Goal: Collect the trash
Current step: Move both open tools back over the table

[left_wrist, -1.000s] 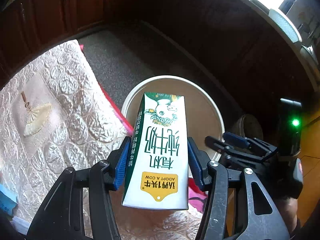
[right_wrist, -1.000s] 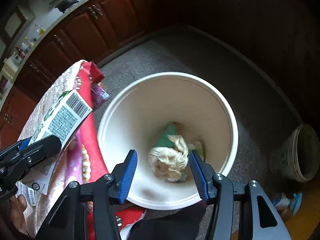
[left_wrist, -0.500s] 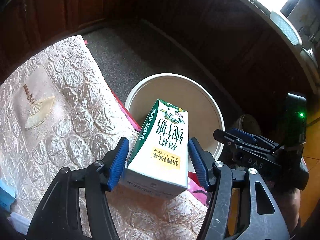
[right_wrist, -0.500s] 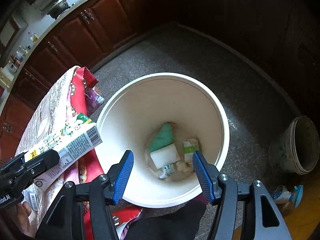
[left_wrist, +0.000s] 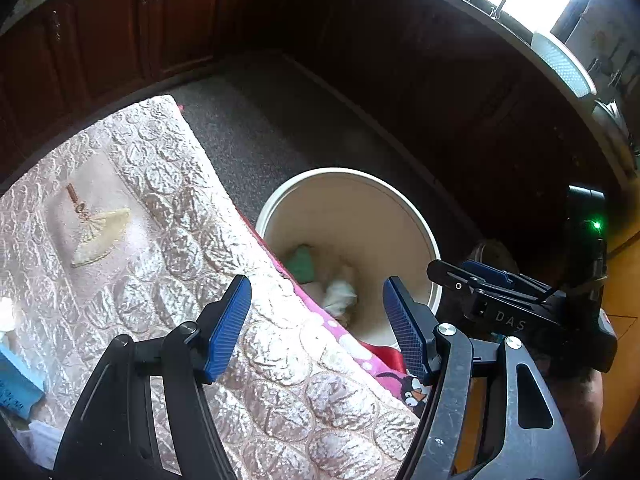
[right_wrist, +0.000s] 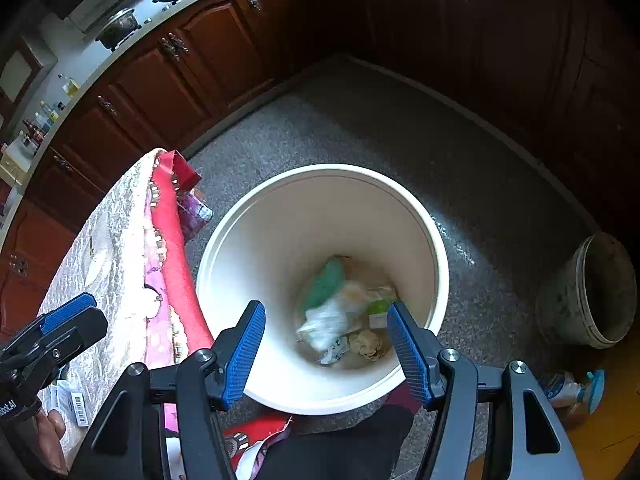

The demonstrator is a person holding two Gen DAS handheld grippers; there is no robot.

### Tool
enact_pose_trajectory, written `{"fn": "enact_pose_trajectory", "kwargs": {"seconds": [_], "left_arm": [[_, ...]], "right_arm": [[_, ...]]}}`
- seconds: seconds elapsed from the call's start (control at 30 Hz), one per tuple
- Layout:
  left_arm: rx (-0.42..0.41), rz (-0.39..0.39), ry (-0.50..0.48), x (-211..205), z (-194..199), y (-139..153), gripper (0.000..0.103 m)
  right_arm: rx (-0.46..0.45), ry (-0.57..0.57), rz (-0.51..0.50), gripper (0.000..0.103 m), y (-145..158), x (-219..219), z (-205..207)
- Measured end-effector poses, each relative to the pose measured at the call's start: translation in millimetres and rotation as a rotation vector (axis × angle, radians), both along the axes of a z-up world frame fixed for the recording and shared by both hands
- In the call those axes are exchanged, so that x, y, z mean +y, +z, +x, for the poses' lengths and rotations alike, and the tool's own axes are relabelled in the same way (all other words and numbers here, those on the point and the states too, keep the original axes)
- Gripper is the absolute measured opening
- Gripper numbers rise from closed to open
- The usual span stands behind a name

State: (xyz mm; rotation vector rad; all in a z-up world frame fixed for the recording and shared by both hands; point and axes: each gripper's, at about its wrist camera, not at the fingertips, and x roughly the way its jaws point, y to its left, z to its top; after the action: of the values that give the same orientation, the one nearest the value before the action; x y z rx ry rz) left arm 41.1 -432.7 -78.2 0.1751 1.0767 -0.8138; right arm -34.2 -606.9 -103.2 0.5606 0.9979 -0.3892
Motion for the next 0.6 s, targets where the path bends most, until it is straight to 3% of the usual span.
{"fn": "enact_pose_trajectory", "kwargs": {"seconds": [0.6], "left_arm": [[-0.142,-0.025,0.118,75,-19,45,0.067]], "right_arm": [[-0.1,0.118,-0.04,0.065,50,64,19]]}}
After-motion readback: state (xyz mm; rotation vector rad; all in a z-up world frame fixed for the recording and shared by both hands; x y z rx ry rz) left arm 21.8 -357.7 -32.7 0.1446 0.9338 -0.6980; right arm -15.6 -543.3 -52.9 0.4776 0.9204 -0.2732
